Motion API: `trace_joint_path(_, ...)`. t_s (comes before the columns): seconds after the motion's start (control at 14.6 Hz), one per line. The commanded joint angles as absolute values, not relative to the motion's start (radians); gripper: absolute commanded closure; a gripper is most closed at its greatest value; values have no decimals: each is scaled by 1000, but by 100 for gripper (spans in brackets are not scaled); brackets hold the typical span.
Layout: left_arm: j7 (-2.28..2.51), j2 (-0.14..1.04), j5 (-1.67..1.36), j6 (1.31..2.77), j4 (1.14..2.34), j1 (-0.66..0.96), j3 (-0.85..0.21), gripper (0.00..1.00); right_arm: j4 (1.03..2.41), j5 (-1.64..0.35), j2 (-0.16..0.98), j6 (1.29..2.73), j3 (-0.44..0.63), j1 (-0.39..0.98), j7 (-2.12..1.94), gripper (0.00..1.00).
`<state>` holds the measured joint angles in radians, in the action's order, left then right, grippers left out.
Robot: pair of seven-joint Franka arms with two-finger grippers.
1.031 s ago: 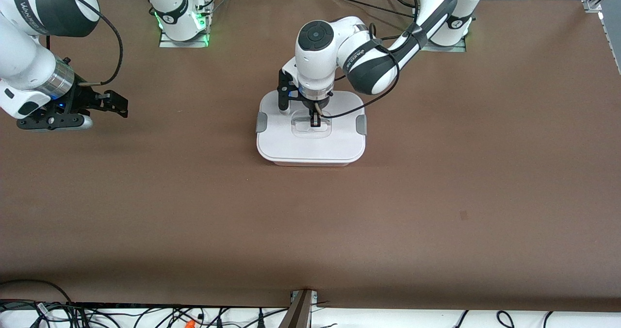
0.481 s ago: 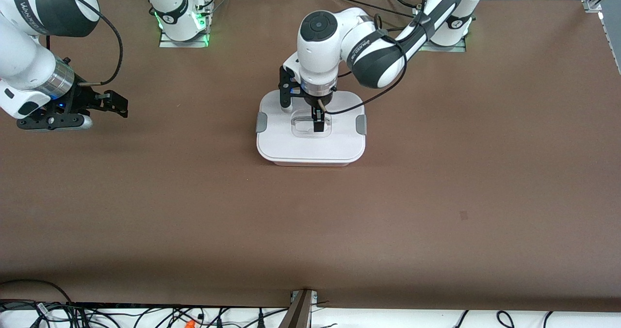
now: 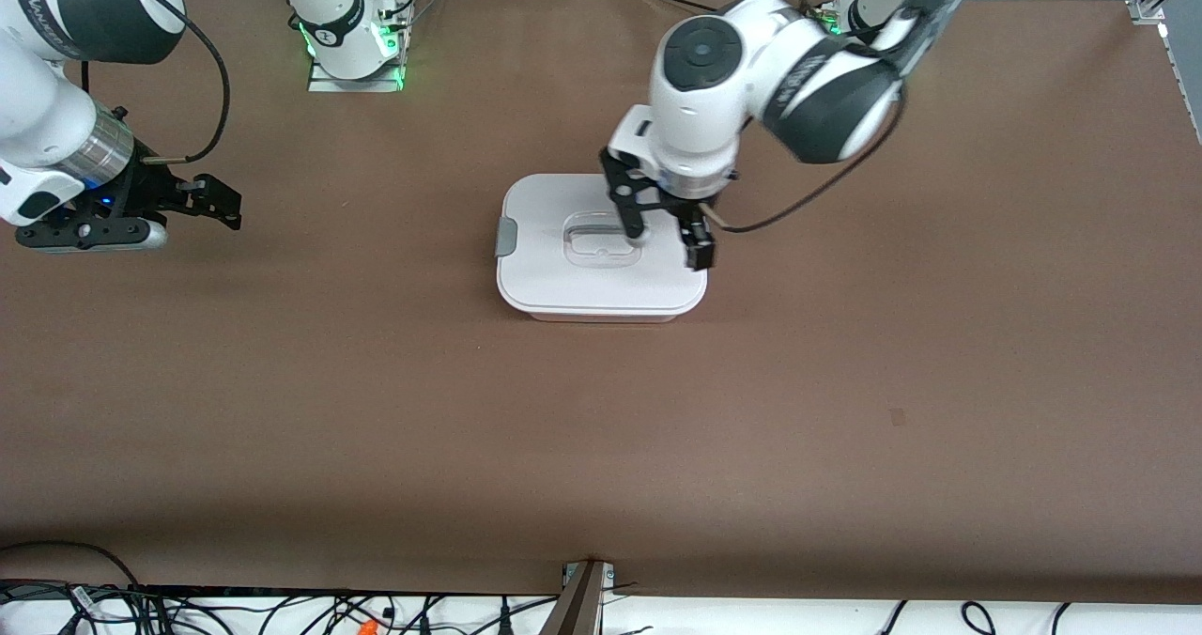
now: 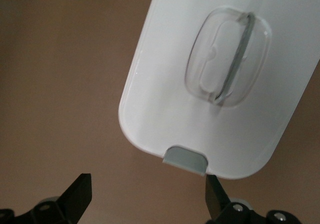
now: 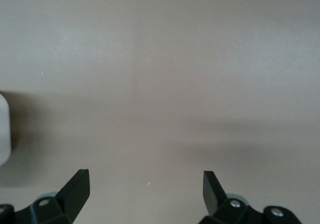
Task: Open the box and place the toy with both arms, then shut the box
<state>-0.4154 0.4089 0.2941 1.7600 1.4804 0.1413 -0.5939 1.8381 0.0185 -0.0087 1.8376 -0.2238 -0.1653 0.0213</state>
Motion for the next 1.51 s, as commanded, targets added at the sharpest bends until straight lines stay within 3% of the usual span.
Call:
trace_joint_path(0.0, -370, 365, 272, 1570, 1375, 51, -601, 0, 1787, -32, -12, 1804, -219, -158, 45, 0)
trace_joint_path(0.48, -324, 339, 240, 1474, 1316, -211, -595, 0, 1704, -32, -9, 1724, -218, -158, 52, 0)
trace_joint_path(0.82, -215, 172, 33, 1486, 1385, -183, -341, 0, 1704, -35, 3, 1723, -218, -155, 54, 0)
trace_joint_path(1.03, -15, 54, -3, 1546, 1529, -39, -128, 0, 1704, -31, 3, 1710, -218, -156, 51, 0)
trace_joint_path(1.24, 55, -27, -5, 1627, 1661, 8, -25, 0, 1703, -28, 3, 1710, -216, -155, 51, 0)
trace_joint_path(1.44, 64, -35, -5, 1638, 1681, 26, 29, 0, 1704, -28, 3, 1709, -216, -156, 51, 0)
